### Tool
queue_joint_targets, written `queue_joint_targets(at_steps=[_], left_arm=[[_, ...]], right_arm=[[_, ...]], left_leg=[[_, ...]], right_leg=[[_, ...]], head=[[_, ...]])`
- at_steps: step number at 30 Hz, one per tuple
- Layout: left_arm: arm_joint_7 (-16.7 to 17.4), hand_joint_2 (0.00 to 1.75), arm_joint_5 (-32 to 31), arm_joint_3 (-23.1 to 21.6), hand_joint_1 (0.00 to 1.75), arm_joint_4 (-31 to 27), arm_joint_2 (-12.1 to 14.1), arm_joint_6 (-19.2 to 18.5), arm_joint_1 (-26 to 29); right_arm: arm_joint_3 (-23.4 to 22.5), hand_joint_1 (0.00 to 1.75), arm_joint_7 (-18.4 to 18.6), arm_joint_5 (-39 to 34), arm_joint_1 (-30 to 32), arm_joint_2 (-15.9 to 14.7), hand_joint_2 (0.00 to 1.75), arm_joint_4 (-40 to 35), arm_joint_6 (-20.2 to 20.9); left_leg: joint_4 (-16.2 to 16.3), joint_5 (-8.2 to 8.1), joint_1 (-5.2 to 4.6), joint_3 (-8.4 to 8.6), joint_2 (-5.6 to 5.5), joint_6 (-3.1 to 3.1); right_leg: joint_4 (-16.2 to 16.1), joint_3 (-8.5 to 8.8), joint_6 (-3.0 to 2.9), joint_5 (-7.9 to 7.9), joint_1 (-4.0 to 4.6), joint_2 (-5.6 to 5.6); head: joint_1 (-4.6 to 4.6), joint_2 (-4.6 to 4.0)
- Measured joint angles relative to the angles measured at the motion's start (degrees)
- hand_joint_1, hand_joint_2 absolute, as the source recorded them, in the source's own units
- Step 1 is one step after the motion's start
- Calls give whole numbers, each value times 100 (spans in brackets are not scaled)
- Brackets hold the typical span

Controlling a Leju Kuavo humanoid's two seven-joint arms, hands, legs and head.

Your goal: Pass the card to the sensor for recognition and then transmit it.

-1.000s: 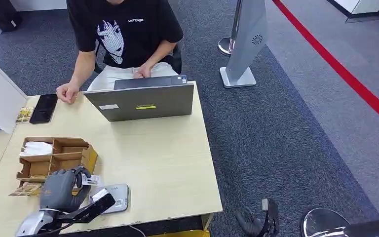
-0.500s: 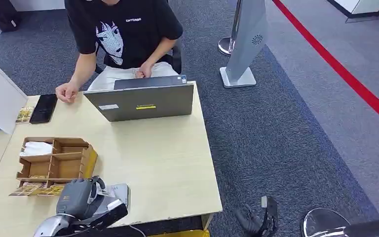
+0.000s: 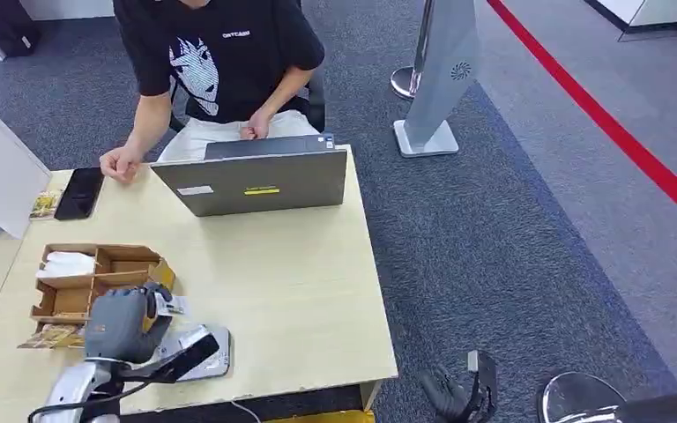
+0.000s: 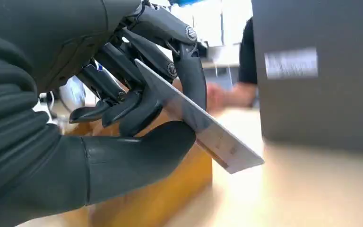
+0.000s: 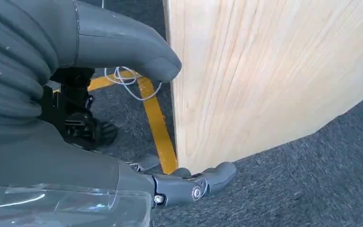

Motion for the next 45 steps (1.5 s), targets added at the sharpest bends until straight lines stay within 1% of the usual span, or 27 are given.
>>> queue_joint_targets(at_steps=[2,4,7,10,14,19,20,21,24,25,28,31,33,35,39,42,45], left_arm=[[11,175,-7,142,175,-4,104,-33,-376],[9,175,-208,236,175,35,240,-66,-778],[-89,175,-480,240,175,255,502,-164,-1457],[-111,175,-625,225,175,551,690,-275,-1995],[-125,175,-632,190,175,923,846,-378,-2550],[-120,175,-564,177,175,1233,970,-406,-2974],[-118,175,-529,175,175,1266,990,-396,-3013],[-103,175,-483,175,171,1281,1008,-378,-3031],[-103,175,-269,175,171,1292,1095,-341,-3038],[-103,175,-210,175,2,1292,1121,-345,-3038],[-105,175,-122,177,0,1292,1180,-345,-3030],[-229,175,183,192,0,1229,1241,-339,-2890],[-359,175,361,238,0,1000,1307,-275,-2568],[-466,175,490,297,0,697,1370,-234,-2166],[-665,175,717,439,0,-138,1475,-127,-1050],[-765,175,609,535,0,-691,1510,-101,-244],[-774,175,194,531,0,-1104,1578,-166,299]], right_arm=[[9,0,-13,20,-4,0,175,24,26],[37,0,-44,50,-9,0,175,63,74],[120,0,-74,79,-79,-2,175,164,131],[197,0,-90,81,-143,-2,175,244,155],[276,0,-94,74,-204,-4,175,334,177],[354,0,-109,11,-239,-7,175,407,186],[367,0,-109,-4,-243,-7,175,415,186],[376,0,-111,-31,-246,-7,175,422,186],[380,0,-125,-46,-237,-11,175,439,186],[380,0,-129,-46,-234,-13,175,439,186],[380,0,-140,-55,-234,-20,175,439,186],[380,0,-146,-135,-227,-22,175,437,177],[378,0,-157,-153,-184,-24,175,424,157],[378,0,-164,-177,-126,-31,175,389,129],[356,0,-181,-225,28,-48,175,249,72],[262,0,-197,-208,152,-52,175,131,46],[164,0,-195,-168,222,-52,175,37,22]], left_leg=[[0,7,1,0,-1,-4],[0,12,2,-1,-2,-9],[0,20,4,-2,1,-12],[0,24,5,-2,2,-13],[0,27,5,-3,3,-10],[0,27,5,-4,4,-10],[0,27,4,-4,5,-10],[0,27,4,-4,9,-10],[0,26,4,-5,14,-10],[0,26,4,-6,14,-10],[-1,26,4,-11,13,-10],[-1,26,3,-13,13,-10],[-2,24,3,-12,15,-12],[-2,23,3,-13,15,-12],[-3,17,3,-14,19,-10],[-3,16,3,-20,17,-10],[-3,16,4,-26,16,-10]], right_leg=[[3,0,-5,4,1,-2],[6,-2,-12,9,2,-2],[8,-6,-16,18,4,1],[9,-7,-17,20,6,2],[9,-8,-17,21,6,3],[9,-9,-17,21,6,4],[9,-9,-17,21,5,6],[9,-9,-17,21,5,9],[9,-13,-17,21,6,17],[9,-14,-17,21,6,17],[9,-17,-17,21,6,15],[9,-17,-17,21,5,16],[8,-17,-17,20,4,18],[8,-18,-17,19,4,17],[6,-23,-16,17,4,21],[2,-28,-15,15,4,18],[2,-32,-14,15,5,16]], head=[[0,0],[0,0],[-2,0],[2,0],[2,0],[4,0],[2,0],[2,0],[2,0],[2,0],[2,0],[2,0],[2,0],[2,0],[2,0],[2,0],[2,0]])
